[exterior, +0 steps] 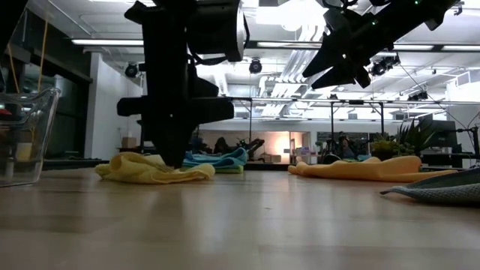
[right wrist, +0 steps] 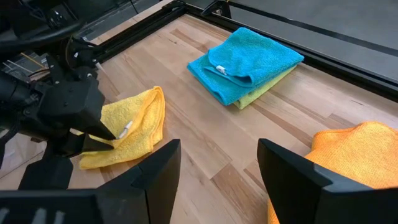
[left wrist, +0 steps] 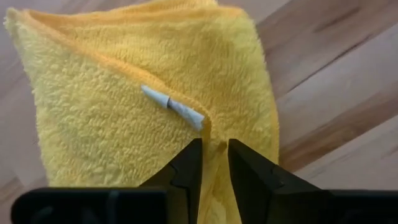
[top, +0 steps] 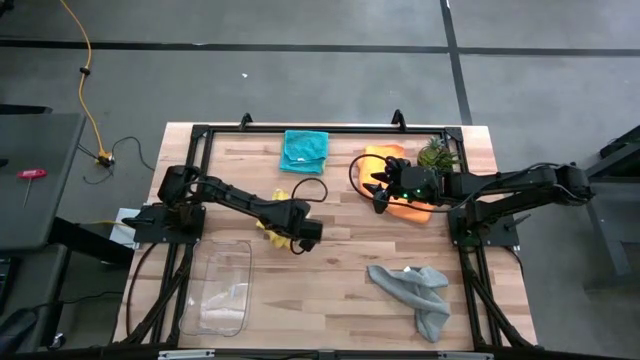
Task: Fold microfiber towels
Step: Fold the yellow microfiber towel
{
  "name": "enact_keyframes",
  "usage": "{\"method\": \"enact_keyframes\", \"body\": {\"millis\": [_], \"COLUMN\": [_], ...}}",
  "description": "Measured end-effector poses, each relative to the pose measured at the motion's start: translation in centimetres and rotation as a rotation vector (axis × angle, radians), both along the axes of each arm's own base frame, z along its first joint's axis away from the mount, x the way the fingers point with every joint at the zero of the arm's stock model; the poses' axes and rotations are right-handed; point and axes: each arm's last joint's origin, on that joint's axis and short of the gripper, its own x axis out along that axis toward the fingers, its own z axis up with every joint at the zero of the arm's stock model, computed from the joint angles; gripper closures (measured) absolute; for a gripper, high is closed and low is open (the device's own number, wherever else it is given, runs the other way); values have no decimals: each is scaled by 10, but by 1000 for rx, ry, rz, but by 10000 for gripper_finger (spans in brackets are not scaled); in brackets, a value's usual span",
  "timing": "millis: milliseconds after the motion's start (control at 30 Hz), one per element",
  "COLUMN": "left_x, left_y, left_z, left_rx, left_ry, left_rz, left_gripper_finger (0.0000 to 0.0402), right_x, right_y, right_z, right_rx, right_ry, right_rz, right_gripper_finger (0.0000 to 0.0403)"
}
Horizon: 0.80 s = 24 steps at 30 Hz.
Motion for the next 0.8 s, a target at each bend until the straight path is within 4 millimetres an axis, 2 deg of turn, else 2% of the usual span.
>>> {"method": "enact_keyframes", "body": {"millis": [333,467,667,800], "left_x": [1,1,2,2], "left_y": [3,7,7,7], "left_z": [0,0,0,0], "left_rx": [19,20,37,33], "left_ry": [-8,1,0,15], "left_rz": [-14,-27,-46,-91], "left_gripper_finger": [300,323,391,398], "right_x": [0,0,0,0], "right_y": [0,0,0,0], "right_z": [0,0,0,0], "right_rx": [0,0,0,0], "right_ry": [0,1,1,1], "right_rz": [0,0,0,0], "right_gripper_finger": [199,199,199,199]}}
